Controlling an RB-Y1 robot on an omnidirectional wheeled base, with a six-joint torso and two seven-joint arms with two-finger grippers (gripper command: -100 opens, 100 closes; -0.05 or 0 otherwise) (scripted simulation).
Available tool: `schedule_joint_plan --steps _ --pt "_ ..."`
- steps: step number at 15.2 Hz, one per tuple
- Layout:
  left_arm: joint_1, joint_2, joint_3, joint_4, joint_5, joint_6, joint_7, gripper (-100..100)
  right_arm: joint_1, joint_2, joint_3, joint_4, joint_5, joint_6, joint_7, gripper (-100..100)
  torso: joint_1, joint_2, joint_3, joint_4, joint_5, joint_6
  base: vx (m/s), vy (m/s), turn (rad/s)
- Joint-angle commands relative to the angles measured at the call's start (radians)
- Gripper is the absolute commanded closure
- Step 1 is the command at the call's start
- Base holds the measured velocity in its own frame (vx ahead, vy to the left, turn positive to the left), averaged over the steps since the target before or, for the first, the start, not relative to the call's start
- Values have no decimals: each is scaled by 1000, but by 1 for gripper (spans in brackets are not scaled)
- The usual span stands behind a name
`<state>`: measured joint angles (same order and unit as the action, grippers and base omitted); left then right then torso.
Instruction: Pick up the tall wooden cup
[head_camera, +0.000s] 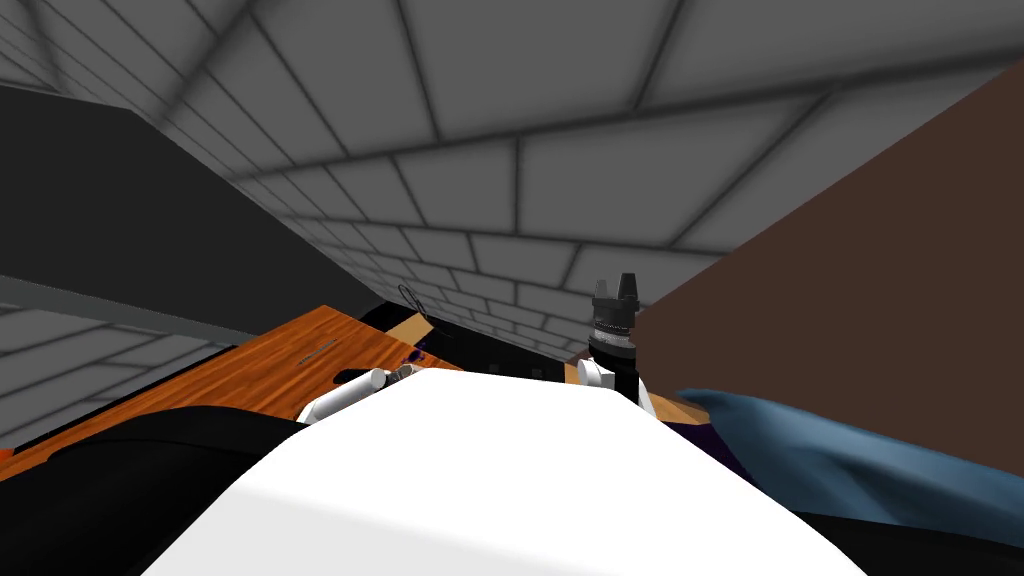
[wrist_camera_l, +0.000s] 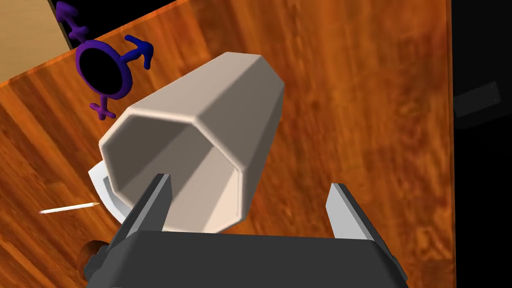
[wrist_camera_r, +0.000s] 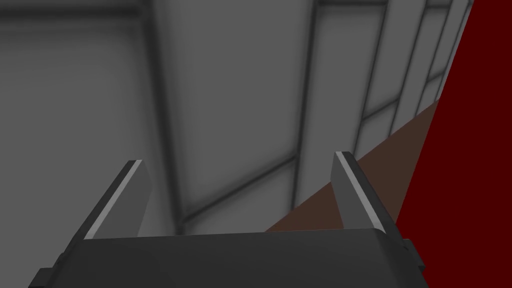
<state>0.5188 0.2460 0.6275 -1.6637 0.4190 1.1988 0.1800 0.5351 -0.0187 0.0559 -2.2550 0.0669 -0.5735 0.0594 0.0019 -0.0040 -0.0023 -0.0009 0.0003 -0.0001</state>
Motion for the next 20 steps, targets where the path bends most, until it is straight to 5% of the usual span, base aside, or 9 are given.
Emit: schedule_joint_plan --steps 1,8,14,15,16,20 --pt "3 5 13 28 16 23 -11 -100 0 0 0 0 0 0 0 0 0 0 0 0 0 0 51 42 -117" --pt "42 26 82 104 102 147 -54 -100 0 0 0 0 0 0 0 0 1 -1 0 0 0 0 59 58 -145" --pt "4 11 42 184 68 54 -56 -100 0 0 0 0 0 0 0 0 -2 4 2 1 0 0 -7 23 8" --pt "13 14 50 162 75 76 -54 -100 0 0 0 0 0 0 0 0 -3 5 3 1 0 0 -11 11 3" --pt "12 13 48 165 73 71 -54 100 0 0 0 0 0 0 0 0 -3 5 3 1 -1 0 0 0 0" --pt "13 11 50 167 74 73 -51 100 0 0 0 0 0 0 0 0 -2 4 3 1 0 2 -1 -1 9"
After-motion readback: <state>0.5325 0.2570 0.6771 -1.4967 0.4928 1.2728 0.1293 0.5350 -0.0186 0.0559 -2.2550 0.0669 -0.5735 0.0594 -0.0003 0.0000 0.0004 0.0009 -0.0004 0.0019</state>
